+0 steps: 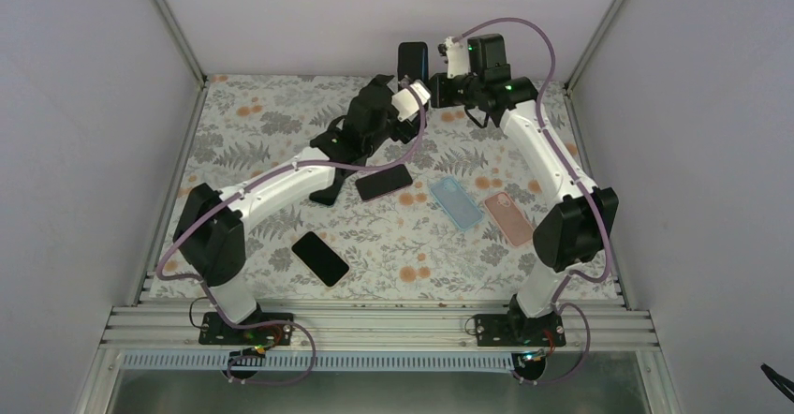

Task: Take the phone out of the phone case
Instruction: Remove the phone case from the phone.

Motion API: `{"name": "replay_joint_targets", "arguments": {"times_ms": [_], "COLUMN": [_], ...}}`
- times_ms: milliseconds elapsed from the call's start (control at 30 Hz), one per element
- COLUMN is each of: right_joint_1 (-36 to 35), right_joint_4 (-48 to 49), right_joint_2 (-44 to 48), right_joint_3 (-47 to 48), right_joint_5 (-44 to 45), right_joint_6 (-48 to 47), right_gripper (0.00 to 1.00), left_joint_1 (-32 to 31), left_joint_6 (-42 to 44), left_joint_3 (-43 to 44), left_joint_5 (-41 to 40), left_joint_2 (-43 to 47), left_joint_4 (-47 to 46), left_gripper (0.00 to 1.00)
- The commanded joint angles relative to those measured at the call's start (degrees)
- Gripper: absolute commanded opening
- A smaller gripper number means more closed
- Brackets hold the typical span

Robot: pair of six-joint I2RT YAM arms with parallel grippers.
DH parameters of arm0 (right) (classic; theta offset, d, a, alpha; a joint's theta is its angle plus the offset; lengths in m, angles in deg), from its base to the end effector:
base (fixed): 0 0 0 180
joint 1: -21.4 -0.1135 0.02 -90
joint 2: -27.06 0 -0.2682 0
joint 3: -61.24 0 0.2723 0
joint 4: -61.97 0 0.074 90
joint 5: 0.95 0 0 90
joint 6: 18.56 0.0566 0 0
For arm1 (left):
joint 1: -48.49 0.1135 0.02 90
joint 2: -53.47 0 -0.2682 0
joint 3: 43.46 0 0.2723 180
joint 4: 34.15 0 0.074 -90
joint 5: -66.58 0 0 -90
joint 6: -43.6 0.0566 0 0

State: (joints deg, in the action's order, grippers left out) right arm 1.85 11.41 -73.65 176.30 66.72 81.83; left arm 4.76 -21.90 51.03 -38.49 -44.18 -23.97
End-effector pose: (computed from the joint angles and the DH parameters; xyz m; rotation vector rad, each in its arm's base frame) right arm 0.4033 0.1660 0.3699 -0.4006 2.2050 0.7173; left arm 0.3373 -0.3023 0.3346 0.8469 1.5832 -0.0029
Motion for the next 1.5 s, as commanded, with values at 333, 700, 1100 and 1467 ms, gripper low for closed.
{"name": "replay_joint_targets", "arguments": {"times_ms": [333, 700, 1100, 1467], "right_joint_1": [-0.4, -0.5, -0.6, -1.3], "right_joint_4": [5.7, 6.3, 5.9, 3.7], "right_joint_2": [3.8, 4.0, 3.6, 2.9], "right_joint_3": [-1.5, -3.4, -3.3, -5.4], "right_joint_5": [-1.3, -1.5, -2.8, -4.6], "right_joint_6": [0.5, -0.7, -0.8, -3.0], "right_gripper": [0.03, 0.03, 0.03, 0.03], "left_joint_1": [1.4, 4.0, 4.1, 0.9], "left_joint_6": [-3.6, -8.4, -9.4, 14.2], "left_joint_3": [3.4, 3.1, 3.9, -6.1], "left_joint_5": [-6.3, 1.5, -4.5, -23.7], "left_joint_2": [-2.5, 0.6, -0.5, -0.4], "left_joint_4": [-0.5, 0.9, -0.9, -39.5], "left_gripper": [1.00, 1.00, 1.00, 1.00]}}
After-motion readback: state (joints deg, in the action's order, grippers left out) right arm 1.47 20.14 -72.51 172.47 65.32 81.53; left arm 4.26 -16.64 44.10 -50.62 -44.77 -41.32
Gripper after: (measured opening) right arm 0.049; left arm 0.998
